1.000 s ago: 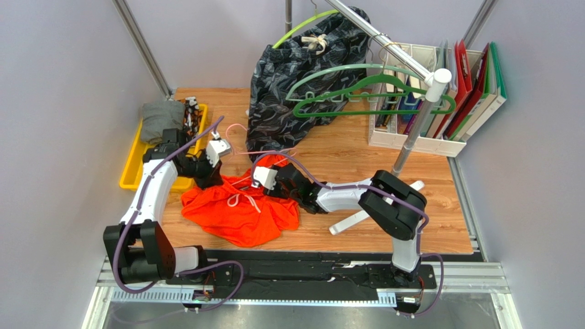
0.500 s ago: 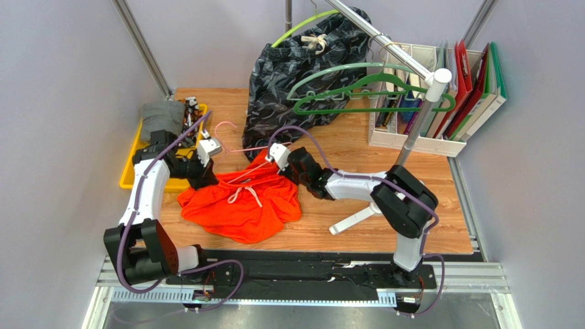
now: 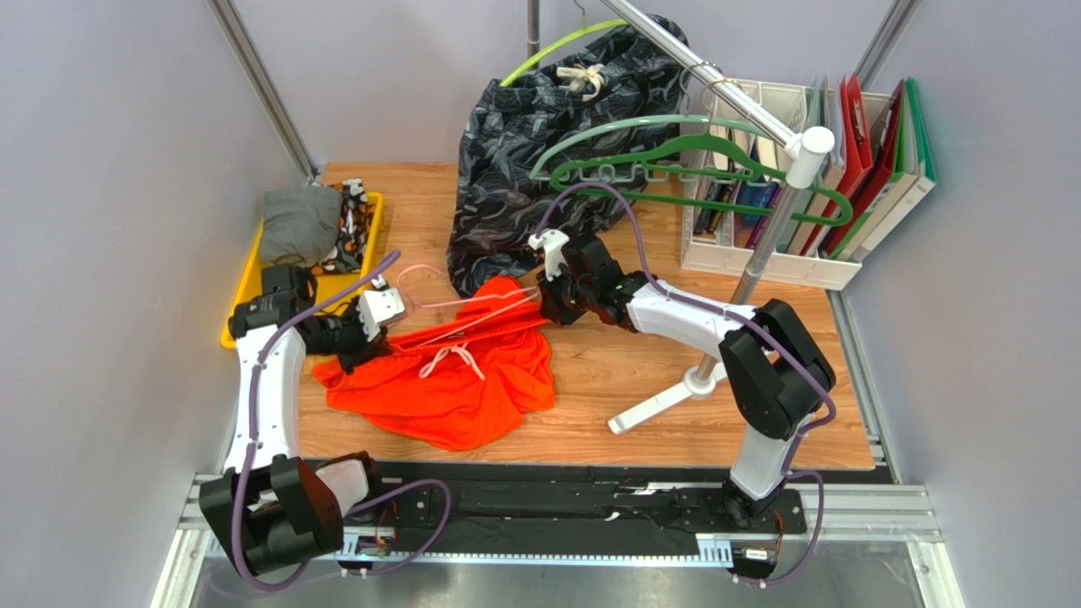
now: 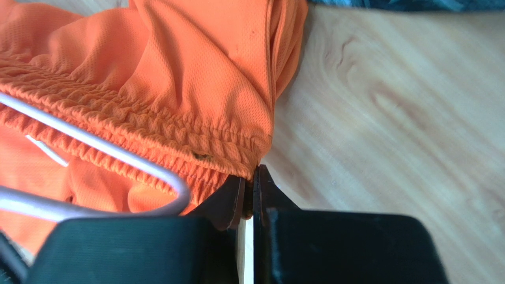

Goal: Place the shorts on the hanger

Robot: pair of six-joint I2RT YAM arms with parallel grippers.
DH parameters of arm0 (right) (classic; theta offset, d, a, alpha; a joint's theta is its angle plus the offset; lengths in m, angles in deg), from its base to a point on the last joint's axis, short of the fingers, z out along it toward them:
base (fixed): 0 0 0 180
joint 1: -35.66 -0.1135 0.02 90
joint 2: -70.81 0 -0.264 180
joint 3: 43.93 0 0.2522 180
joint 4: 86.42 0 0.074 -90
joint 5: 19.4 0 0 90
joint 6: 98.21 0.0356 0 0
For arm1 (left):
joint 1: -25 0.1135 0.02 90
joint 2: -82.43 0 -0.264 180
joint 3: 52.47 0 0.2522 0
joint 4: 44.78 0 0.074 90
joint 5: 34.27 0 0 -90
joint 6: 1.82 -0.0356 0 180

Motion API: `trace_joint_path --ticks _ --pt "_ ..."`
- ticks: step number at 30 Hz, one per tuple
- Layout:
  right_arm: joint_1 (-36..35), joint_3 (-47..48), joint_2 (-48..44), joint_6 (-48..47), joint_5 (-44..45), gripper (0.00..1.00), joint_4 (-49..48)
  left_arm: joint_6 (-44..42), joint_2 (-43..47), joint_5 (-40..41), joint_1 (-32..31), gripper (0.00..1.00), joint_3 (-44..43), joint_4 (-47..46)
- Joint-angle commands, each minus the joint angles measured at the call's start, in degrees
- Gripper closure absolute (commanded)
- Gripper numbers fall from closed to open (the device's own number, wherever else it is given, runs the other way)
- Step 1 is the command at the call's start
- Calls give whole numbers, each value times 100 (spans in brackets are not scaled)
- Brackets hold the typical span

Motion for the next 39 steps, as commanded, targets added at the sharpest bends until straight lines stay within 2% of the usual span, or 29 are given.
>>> trace_joint_path --ticks 1,7,12,16,19,24,31,33,34,35,36,39 --pt "365 30 -6 166 558 100 744 -1000 134 908 278 100 55 309" --pt "356 109 -6 210 874 100 805 -1159 267 1505 287 100 257 -33" --pt "303 258 -94 289 927 100 954 -869 -32 2515 278 100 346 -700" --pt "67 390 -138 421 945 100 1025 -598 -146 2851 243 100 346 -973" --pt "-170 513 -138 553 945 100 1069 -456 -208 2939 190 100 275 -974" --pt "-610 864 -59 685 980 100 1209 -307 231 3001 -283 100 547 -992" --pt "-1094 1524 55 843 1191 100 1570 519 249 2737 -566 100 434 -948" --pt "-1164 1630 46 852 1130 89 1710 773 223 2597 -557 100 276 -886" --pt "-1208 1638 12 826 912 79 1728 827 214 2518 -557 100 206 -834" --pt "-1234 1569 -41 782 866 64 1746 854 231 2326 -557 100 162 -720" --pt "-1261 1481 -111 721 840 58 1633 889 249 2220 -557 100 74 -684" --pt "-1366 1209 -401 299 691 48 1334 811 407 1790 -557 100 3 -544"
